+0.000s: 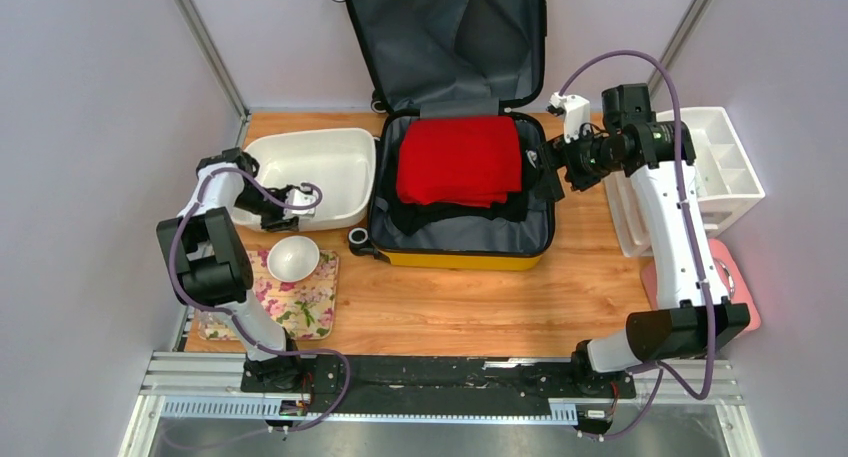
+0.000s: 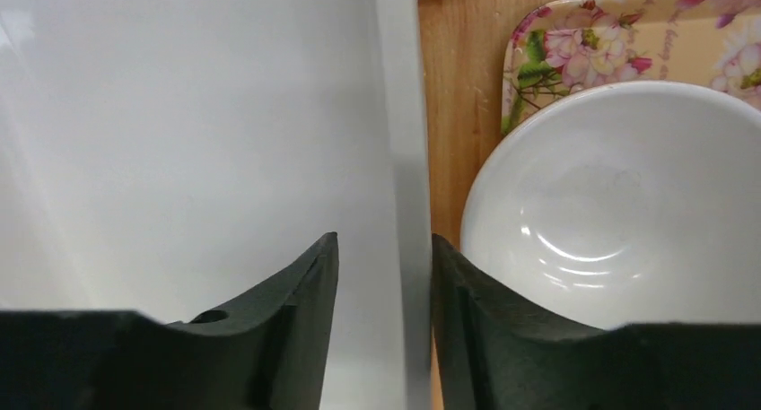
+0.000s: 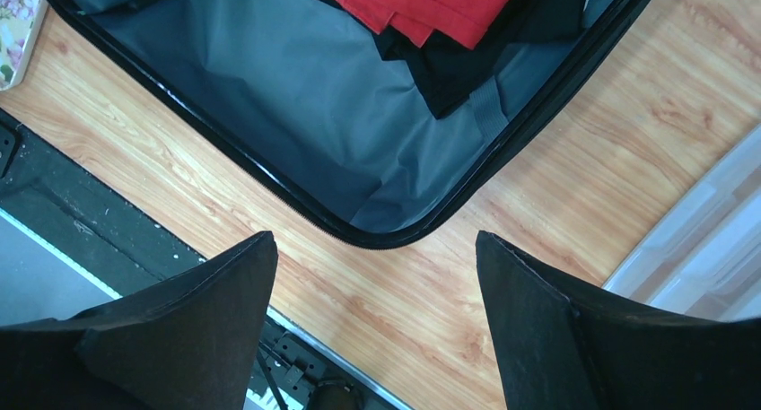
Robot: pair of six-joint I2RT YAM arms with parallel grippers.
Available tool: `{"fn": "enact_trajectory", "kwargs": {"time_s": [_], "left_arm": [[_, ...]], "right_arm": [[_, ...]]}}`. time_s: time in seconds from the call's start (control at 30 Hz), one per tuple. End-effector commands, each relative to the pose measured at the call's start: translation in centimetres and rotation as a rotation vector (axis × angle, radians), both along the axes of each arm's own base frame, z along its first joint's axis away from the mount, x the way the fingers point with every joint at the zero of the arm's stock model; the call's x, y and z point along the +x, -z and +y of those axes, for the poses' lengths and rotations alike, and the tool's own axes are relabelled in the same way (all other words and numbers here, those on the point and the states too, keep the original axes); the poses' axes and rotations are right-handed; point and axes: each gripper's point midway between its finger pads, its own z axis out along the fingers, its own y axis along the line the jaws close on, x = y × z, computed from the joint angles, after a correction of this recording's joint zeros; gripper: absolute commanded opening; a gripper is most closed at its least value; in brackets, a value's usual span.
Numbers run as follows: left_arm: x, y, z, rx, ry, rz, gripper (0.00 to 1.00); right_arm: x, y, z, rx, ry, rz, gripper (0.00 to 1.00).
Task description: Open, take out, and arrange the luggage
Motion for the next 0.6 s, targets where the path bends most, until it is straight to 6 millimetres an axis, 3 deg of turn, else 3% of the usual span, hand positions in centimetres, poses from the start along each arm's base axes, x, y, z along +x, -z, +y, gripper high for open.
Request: {"fn": "enact_trajectory", "kwargs": {"time_s": [0.0, 0.03, 0.1, 0.33, 0.43, 0.57], "left_arm": [[2.4, -1.6, -0.5, -0.028, -0.001, -0.135, 0.73], [2.8, -2.1, -0.3, -0.028, -0.016, -0.142, 0.84], [3.2, -2.9, -0.4, -0.048, -0.054, -0.138, 0.84], [6.5, -9.9, -1.6, -0.180, -0.123, -0.245, 0.84], [6.0, -10.8, -2.2, -0.206, -0.072, -0.231, 0.82], [4.9, -10.4, -2.6, -0.221, -0.042, -0.184, 0.80]], "right_arm": [[1.5, -1.5, 0.5, -0.001, 0.008, -0.059, 0.86], [1.7, -1.5, 0.7, -0.002, 0.004, -0.059, 0.86], [1.9, -1.5, 1.1, -0.001, -0.006, -0.057, 0.86], [3.1, -1.9, 2.2, 0.028, -0.029, -0.062, 0.85], [3.7, -1.8, 2.6, 0.026, -0.044, -0.060, 0.85], [4.3, -1.6, 2.8, 0.025, -0.051, -0.048, 0.85]]}}
